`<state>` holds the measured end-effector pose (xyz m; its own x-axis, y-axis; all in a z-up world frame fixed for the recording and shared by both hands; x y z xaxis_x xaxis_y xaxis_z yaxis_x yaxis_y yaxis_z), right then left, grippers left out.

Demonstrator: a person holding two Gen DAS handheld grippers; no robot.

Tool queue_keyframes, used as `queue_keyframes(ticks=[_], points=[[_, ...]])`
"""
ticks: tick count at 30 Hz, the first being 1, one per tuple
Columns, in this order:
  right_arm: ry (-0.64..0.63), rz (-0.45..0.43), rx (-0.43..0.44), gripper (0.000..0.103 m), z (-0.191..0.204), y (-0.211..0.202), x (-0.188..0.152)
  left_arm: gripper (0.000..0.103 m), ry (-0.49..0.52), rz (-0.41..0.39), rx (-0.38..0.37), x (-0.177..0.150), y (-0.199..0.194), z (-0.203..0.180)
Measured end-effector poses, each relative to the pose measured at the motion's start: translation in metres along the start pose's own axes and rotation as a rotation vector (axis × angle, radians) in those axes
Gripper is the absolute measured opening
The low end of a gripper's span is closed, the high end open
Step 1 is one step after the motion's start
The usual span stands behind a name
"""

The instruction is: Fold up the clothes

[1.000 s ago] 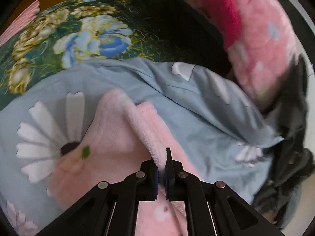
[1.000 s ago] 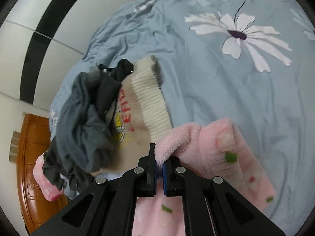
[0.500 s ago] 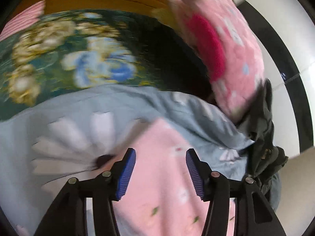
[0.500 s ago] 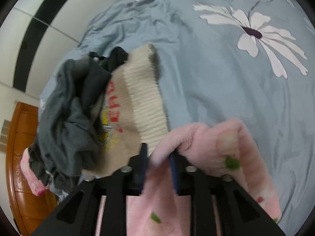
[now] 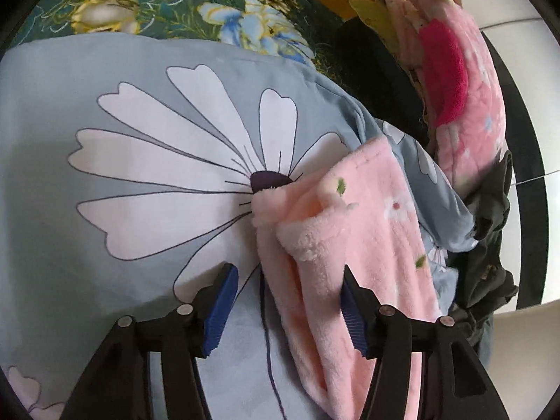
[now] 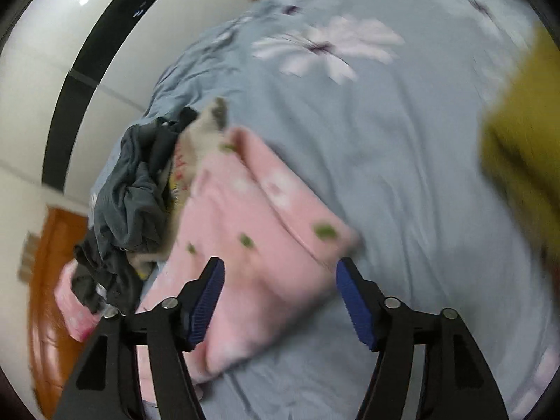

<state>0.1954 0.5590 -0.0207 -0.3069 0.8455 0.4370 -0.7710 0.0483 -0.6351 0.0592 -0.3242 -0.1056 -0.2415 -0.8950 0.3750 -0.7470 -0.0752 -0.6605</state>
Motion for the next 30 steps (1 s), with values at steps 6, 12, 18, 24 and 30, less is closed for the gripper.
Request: queue_keyframes(ticks=[6, 12, 18, 24, 30], points=[[0.166, -0.007, 0.105, 0.078, -0.004, 0.029, -0.019, 0.065, -0.006, -0.077, 0.018, 0.002, 0.005, -0.011], [0.237, -0.042, 0.063, 0.071, 0.003, 0.053, -0.023, 0.015, -0.107, -0.112, 0.035, 0.005, 0.007, -0.014], [0.230, -0.045, 0.043, 0.018, 0.015, 0.038, 0.009, 0.010, -0.079, -0.150, -0.094, 0.033, -0.024, -0.062], [0.039, -0.112, 0.218, 0.016, 0.062, -0.031, 0.053, 0.010, 0.028, -0.203, -0.285, 0.068, -0.092, -0.101], [0.041, -0.057, 0.138, 0.016, -0.007, -0.053, 0.022, 0.011, 0.062, -0.118, -0.135, 0.033, -0.094, -0.014]])
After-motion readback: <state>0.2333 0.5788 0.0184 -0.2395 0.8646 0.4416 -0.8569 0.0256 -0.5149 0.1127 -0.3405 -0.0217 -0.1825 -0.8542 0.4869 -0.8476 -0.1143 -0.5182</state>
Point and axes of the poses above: each gripper's, at about its wrist camera, not at the fingertips, and y roughly the way its jaws point, z to its left, x to its top, the point moved 3 cm from there along y, roughly the way its jaws point, and after that the axes turned 15 degrees about -z, right-handed, at the moved point
